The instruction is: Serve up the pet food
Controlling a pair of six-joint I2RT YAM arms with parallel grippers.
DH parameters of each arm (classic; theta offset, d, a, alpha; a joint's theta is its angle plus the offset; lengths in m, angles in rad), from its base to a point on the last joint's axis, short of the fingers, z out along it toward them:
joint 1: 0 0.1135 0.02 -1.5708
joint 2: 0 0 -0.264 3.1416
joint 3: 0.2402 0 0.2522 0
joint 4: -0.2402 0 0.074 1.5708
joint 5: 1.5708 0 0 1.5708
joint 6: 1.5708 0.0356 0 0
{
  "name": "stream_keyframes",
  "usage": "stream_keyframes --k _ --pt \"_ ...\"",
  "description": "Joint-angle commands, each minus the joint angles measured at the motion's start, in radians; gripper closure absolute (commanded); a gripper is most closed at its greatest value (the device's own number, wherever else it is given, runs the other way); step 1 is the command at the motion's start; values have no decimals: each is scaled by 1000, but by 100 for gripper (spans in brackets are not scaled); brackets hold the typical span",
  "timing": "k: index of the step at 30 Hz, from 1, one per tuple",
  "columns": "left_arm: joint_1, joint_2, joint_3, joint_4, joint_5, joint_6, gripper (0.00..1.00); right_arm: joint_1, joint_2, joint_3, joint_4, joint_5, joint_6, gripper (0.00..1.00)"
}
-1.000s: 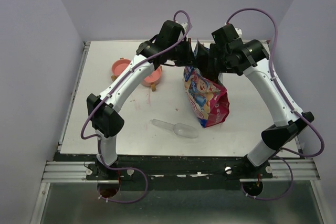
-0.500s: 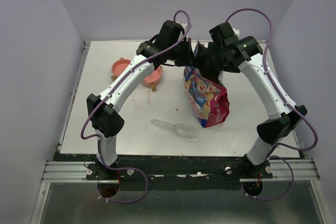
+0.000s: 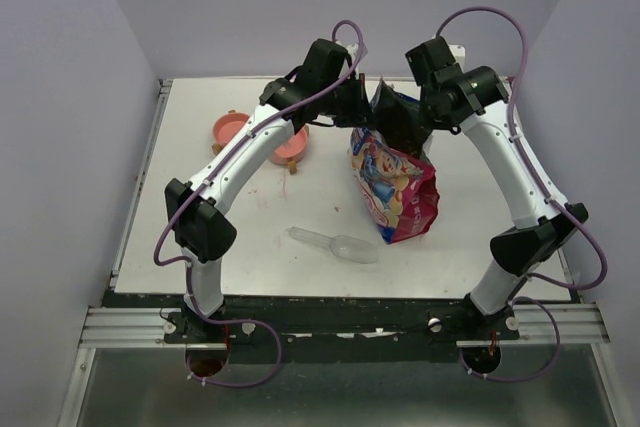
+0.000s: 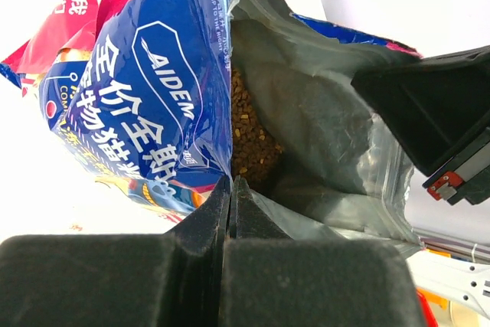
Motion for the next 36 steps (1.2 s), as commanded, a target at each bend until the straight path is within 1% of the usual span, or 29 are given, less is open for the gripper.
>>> stream_keyframes --k 1,3,6,8,10,12,14,16,20,22,25,27,28,31,34,35,36 --pt "-17 -54 67 23 101 0 100 -8 -22 76 -92 175 17 100" --pt "-17 -43 87 27 102 -14 100 -25 -56 98 -78 247 19 100" --pt "-20 0 159 29 128 -50 100 -105 -102 135 -33 283 -19 100" --pt "-24 41 225 27 171 -76 100 -178 -136 140 -12 256 -27 100" --pt "-32 76 268 29 199 -107 100 -188 -153 137 -13 268 -30 100" --pt "-40 89 276 38 203 -115 100 -188 -162 133 -10 248 -39 100" --pt "-44 89 264 41 196 -100 100 -188 -176 124 23 150 -73 100" --pt "-43 92 254 12 174 -57 100 -188 -194 98 48 6 -102 100" --pt "-40 83 244 -113 128 110 100 -188 -285 -87 120 -290 -124 99" --pt "-38 42 189 -150 87 190 99 -177 -347 -211 173 -459 -113 99" --pt "-21 -55 42 -146 53 264 89 -137 -461 -407 264 -652 -93 99" --pt "-3 -129 -72 -114 61 292 80 -130 -506 -497 310 -725 -78 99" --pt "8 -167 -127 -96 74 293 76 -131 -518 -518 321 -736 -72 99" --pt "49 -287 -278 -13 127 257 61 -130 -518 -535 323 -756 -68 99" --pt "65 -354 -361 38 173 171 43 -128 -484 -499 300 -751 -79 99" --pt "59 -364 -375 53 174 134 33 -127 -471 -479 290 -745 -78 99" --pt "45 -368 -393 79 170 88 27 -125 -452 -451 280 -734 -81 99"
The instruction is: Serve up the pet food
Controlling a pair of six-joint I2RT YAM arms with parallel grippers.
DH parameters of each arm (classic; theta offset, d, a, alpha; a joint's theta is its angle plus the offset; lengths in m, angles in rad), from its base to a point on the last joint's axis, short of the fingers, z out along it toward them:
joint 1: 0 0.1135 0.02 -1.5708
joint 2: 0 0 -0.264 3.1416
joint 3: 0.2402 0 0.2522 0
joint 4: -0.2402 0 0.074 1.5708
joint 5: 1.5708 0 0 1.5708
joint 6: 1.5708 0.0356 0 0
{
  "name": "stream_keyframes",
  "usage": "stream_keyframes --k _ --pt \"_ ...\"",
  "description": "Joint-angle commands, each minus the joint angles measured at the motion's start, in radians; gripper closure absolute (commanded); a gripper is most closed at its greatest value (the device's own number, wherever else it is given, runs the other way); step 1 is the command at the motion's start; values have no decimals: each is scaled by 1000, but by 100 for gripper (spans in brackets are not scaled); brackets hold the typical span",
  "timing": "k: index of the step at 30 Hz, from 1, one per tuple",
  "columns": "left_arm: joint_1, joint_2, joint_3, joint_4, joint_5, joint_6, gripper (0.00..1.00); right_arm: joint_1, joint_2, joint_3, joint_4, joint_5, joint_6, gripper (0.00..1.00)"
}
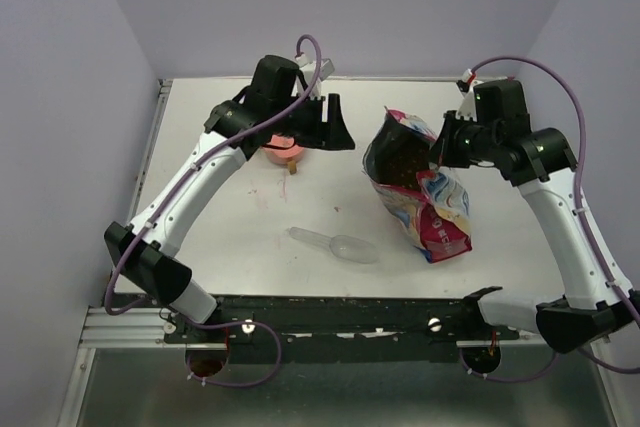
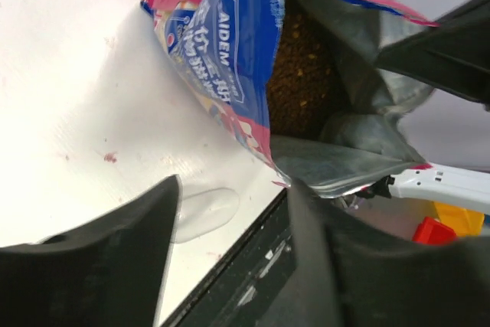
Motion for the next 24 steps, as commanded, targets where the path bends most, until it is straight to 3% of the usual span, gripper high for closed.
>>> stream_keyframes --k 1,3,5,8,12,16,24 --pt "-30 -53 -84 158 52 -155 23 17 63 97 -2 -92 5 99" --pt "-54 -38 -88 196 -2 -243 12 20 92 139 -22 -80 -2 99" --pt "-77 8 -32 184 -64 -265 9 22 103 159 -22 -77 -7 99" --pt "-108 108 109 62 -190 -197 9 23 108 169 -13 -77 -7 99" --pt "-116 196 194 3 -235 -145 16 27 120 185 -11 -55 -15 99" --pt "-114 248 203 6 -234 -102 43 27 140 226 -2 44 -30 99" --pt "-116 366 364 78 -122 -74 95 25 267 424 -20 427 -173 99"
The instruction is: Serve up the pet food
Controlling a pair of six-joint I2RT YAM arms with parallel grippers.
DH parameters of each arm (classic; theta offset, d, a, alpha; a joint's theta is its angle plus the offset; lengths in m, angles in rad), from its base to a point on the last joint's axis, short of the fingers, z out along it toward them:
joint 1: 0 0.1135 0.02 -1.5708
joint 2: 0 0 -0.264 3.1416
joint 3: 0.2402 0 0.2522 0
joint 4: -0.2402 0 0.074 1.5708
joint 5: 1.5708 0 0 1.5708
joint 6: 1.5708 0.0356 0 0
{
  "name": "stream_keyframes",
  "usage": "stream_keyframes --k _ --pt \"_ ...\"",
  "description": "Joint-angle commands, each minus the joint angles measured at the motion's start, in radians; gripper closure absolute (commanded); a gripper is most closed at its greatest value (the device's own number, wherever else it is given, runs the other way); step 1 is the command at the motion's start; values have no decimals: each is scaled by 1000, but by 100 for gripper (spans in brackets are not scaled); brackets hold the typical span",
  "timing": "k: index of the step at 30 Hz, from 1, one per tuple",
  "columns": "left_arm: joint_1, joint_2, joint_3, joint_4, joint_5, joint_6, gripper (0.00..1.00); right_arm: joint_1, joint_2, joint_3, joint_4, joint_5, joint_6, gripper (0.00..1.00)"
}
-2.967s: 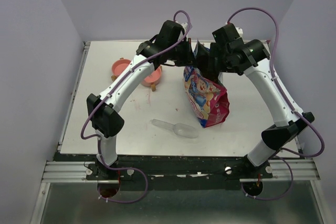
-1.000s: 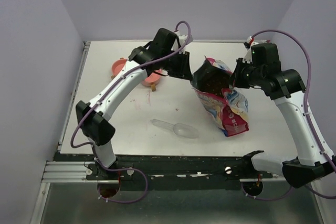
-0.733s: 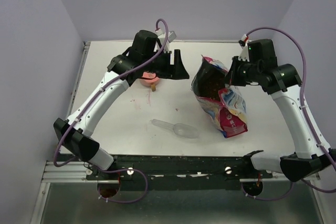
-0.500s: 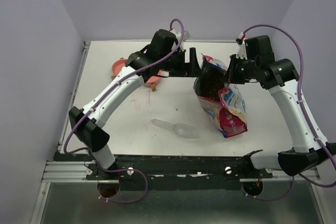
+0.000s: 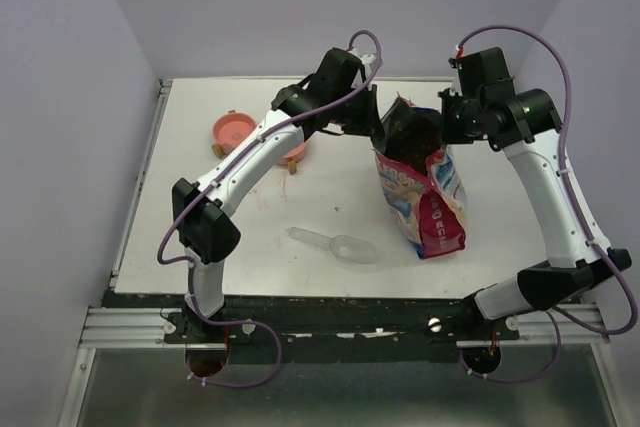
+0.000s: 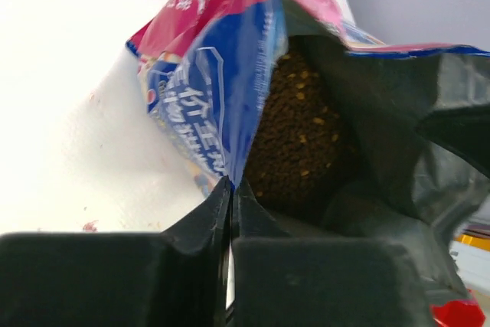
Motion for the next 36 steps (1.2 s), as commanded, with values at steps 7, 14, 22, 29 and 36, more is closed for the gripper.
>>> stream_keyframes --k 7,14,22,29,36 --pt "1 201 256 329 107 -239 100 3 121 349 293 559 -267 99" --pt "28 150 149 290 113 -168 100 26 187 426 242 166 -223 99" --pt "82 -126 -451 372 106 7 100 244 59 22 161 41 30 99" --pt "82 -187 -517 334 179 32 88 247 8 -71 129 107 36 99" --pt "128 -274 -491 206 192 152 61 247 -20 -106 152 103 47 99"
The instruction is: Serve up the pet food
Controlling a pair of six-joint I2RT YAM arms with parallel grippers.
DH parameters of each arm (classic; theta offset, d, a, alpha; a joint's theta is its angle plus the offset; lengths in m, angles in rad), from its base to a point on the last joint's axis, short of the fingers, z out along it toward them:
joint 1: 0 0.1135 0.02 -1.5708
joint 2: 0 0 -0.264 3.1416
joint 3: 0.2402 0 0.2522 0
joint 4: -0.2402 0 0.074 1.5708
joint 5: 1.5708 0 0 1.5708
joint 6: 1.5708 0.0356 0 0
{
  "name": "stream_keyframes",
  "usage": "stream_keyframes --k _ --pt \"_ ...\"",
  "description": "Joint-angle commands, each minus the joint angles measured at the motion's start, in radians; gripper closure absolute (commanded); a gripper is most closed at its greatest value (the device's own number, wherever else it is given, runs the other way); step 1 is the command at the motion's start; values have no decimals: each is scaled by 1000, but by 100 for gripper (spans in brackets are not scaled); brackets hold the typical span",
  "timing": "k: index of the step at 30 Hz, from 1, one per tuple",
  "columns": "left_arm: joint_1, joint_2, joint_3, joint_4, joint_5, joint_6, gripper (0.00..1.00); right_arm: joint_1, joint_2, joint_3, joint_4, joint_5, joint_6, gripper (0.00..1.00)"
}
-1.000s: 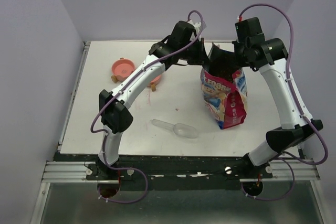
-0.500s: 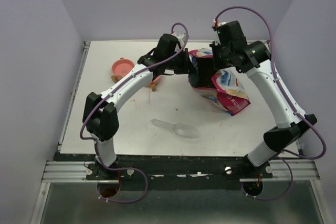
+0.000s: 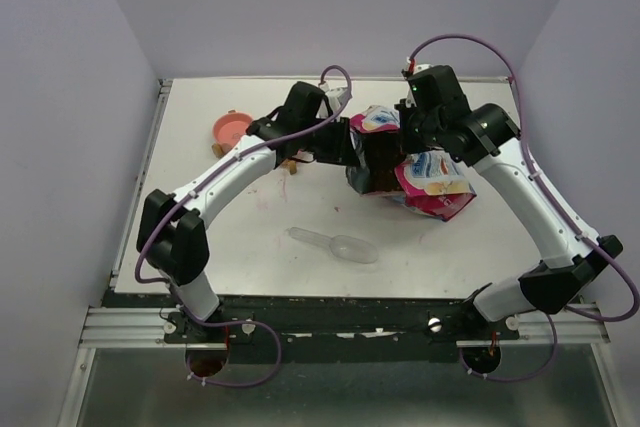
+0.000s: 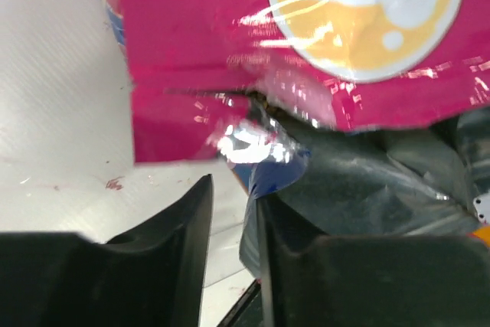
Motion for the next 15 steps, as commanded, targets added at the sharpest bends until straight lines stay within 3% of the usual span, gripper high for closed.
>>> stream_keyframes --k 1,5,9,10,12,13,15 --pt "52 -111 -5 -89 48 106 58 1 -61 -33 -14 -10 29 99" --pt "94 -222 -105 -91 87 80 50 1 -67 -49 -26 -13 43 99" --pt "102 -335 -226 -89 55 43 48 1 -74 -53 -32 -9 50 99" --pt "103 -363 -255 -89 44 41 52 1 -74 -52 -30 -7 50 99" --pt "106 -401 -326 -72 65 73 82 1 -76 -47 -27 -10 49 99" --pt "109 -411 -359 -63 102 114 86 1 -74 -44 -27 -9 46 99" --pt "117 -403 -390 -80 198 211 84 1 -76 -34 -29 -7 46 99"
